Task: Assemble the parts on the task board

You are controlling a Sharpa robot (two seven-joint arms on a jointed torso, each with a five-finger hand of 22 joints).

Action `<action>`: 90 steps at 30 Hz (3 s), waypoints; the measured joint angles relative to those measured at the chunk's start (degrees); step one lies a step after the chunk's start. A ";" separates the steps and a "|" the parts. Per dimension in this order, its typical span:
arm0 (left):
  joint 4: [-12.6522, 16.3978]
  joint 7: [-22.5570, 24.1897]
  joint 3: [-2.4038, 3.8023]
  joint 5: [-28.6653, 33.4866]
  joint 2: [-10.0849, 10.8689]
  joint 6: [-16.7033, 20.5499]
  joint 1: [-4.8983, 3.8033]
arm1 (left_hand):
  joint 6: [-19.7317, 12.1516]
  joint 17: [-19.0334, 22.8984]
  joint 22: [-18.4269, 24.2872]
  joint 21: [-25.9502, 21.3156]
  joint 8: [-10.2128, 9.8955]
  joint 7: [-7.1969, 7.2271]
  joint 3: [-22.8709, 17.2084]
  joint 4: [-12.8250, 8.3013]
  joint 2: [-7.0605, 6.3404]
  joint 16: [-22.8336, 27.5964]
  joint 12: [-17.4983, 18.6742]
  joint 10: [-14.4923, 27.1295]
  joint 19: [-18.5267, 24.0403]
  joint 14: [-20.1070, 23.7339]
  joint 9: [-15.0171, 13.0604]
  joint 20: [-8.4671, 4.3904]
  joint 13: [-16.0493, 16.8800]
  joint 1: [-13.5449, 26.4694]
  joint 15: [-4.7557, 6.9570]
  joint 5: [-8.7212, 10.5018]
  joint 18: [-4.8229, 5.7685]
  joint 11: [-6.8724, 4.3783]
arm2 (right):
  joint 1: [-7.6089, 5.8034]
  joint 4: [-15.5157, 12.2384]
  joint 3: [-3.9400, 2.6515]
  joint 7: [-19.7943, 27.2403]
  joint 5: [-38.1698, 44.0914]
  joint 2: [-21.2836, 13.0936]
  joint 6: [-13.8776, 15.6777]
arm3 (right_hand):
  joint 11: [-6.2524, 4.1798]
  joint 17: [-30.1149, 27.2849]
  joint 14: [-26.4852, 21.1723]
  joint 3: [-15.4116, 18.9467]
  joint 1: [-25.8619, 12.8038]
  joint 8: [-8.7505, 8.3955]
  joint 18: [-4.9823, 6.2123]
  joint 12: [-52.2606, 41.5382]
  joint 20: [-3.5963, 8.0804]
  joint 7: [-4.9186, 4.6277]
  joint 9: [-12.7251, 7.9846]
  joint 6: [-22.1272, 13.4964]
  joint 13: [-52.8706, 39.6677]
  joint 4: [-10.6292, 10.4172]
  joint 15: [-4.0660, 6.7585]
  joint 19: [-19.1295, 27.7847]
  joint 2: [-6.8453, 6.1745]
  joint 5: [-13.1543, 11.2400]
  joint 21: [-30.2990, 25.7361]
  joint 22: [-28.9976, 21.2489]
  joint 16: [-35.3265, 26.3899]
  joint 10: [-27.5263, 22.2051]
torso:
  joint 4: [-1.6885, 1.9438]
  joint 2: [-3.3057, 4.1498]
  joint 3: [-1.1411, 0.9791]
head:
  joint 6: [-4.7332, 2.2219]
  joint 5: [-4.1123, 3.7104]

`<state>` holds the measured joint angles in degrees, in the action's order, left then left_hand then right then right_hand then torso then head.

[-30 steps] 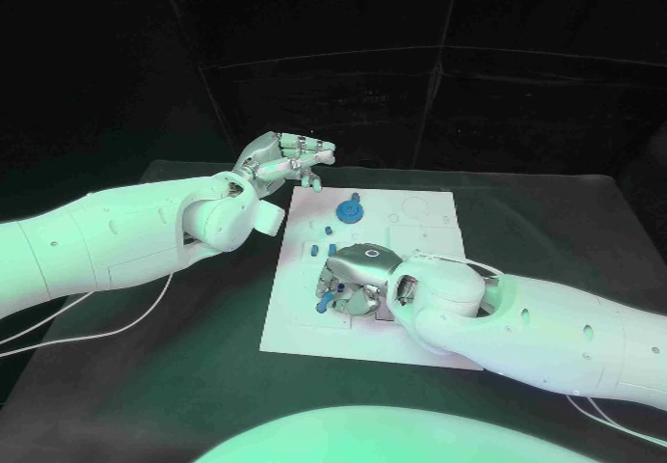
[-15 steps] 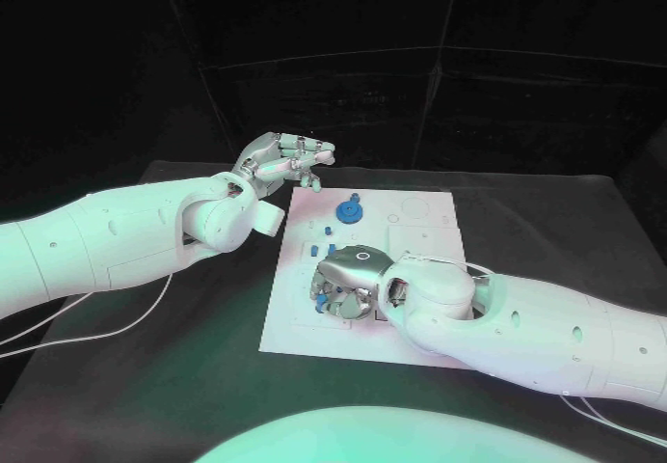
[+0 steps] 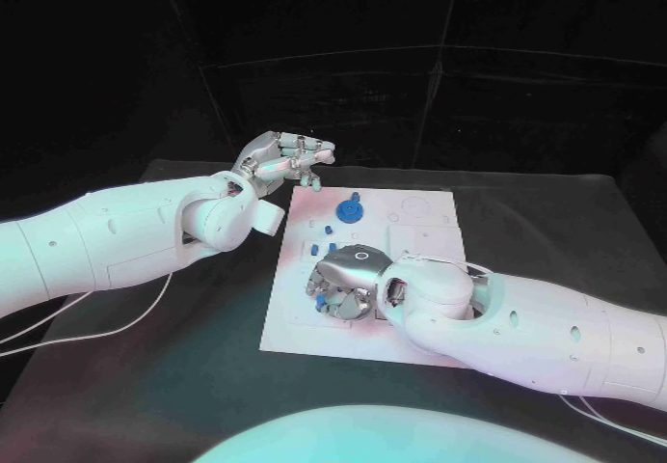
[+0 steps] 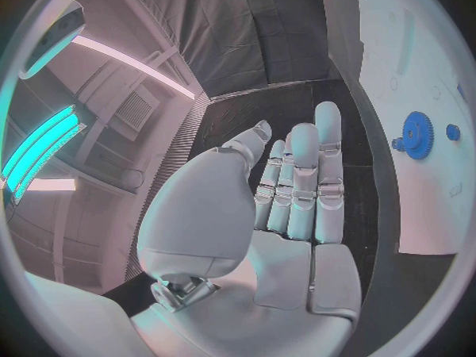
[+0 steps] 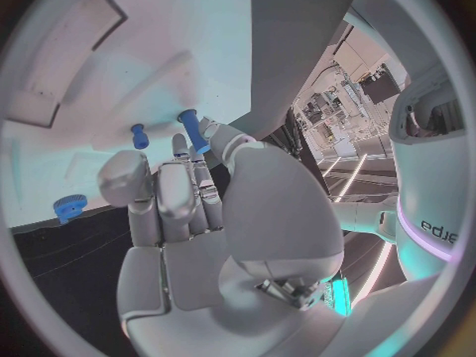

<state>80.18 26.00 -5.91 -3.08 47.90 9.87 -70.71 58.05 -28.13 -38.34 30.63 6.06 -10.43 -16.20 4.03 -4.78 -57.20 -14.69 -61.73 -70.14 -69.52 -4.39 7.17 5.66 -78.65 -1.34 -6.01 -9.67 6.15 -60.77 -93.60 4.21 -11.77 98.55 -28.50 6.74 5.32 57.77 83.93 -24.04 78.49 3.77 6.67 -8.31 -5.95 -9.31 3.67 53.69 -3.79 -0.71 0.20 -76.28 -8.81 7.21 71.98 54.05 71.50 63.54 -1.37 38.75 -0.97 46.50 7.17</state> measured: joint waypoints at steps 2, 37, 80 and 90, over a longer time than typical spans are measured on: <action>0.01 -0.01 0.00 0.00 0.01 -0.02 0.00 | 0.00 0.00 0.00 0.00 0.00 0.00 0.00 0.00 0.00 0.00 0.00 0.00 0.00 0.00 0.00 0.00 0.00 0.00 0.00 0.00 0.00 0.00 | 0.00 0.00 0.00 0.07 0.00 0.00 0.13 | 0.10 -0.01 0.00 0.71 -0.32 0.00 0.00 0.00 -0.02 -0.02 0.00 -0.46 0.00 -0.05 0.00 0.02 -0.32 -0.20 -0.22 -0.31 0.00 -0.56 | 0.00 0.00 -0.01 | 0.00 0.00; 0.15 -0.23 -0.03 0.01 1.59 -0.19 0.00 | 0.00 0.10 0.07 0.00 0.21 0.00 0.00 0.00 0.00 0.00 -0.22 0.21 0.00 0.00 0.00 0.00 0.04 0.00 0.00 0.00 0.00 0.21 | -3.95 -13.78 -2.68 -4.29 -21.26 -31.33 14.44 | -3.76 17.06 0.00 25.42 -3.63 8.10 -1.89 -57.83 2.35 2.33 1.86 2.20 -54.70 -10.56 2.09 -5.27 2.13 7.19 7.90 14.05 13.23 15.51 | -0.91 -0.80 0.35 | -1.83 -5.28; -0.14 -0.24 -0.06 0.01 1.44 -0.21 0.01 | 0.00 0.15 0.16 -0.21 0.21 0.00 0.00 0.00 0.23 0.00 -0.41 0.21 0.00 0.00 0.00 0.00 0.07 -0.23 0.00 0.00 0.00 0.21 | 1.65 -15.03 -0.22 -20.25 -15.90 -29.51 10.51 | -4.51 17.15 0.11 34.25 -8.38 15.31 -2.24 -72.46 2.78 4.17 4.80 4.05 -71.15 -16.07 2.59 -6.46 4.46 8.94 10.09 18.63 15.81 20.10 | -2.10 -1.13 0.22 | -1.35 -5.66; -0.10 -0.24 -0.07 0.01 1.54 -0.23 0.02 | 0.00 0.22 0.15 -0.21 0.21 0.00 0.16 -0.16 0.23 -0.22 -0.41 0.20 0.00 0.00 0.00 0.00 0.07 -0.23 0.00 0.00 0.00 0.21 | 3.22 -13.61 -0.20 -20.52 -14.86 -27.62 9.13 | -4.71 17.14 0.11 34.25 -8.38 15.53 -2.24 -72.45 2.99 4.17 4.99 4.05 -71.15 -16.07 2.59 -6.67 4.46 8.93 10.09 18.79 15.81 20.30 | -2.16 -1.11 0.21 | -1.08 -5.29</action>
<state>80.08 25.76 -5.98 -3.07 49.43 9.64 -70.69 58.05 -27.91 -38.19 30.41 6.27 -10.43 -16.04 3.87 -4.55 -57.42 -15.10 -61.53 -70.14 -69.52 -4.39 7.17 5.72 -78.88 -1.34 -6.01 -9.67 6.36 -57.55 -107.21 4.00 -32.29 83.69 -56.12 15.87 0.61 74.92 84.04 10.20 70.11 19.30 4.43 -80.77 -2.96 -5.14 8.66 57.73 -74.94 -16.78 2.79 -82.96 -4.35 16.14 82.07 72.84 87.31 83.84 -3.54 37.64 -0.75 45.42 1.88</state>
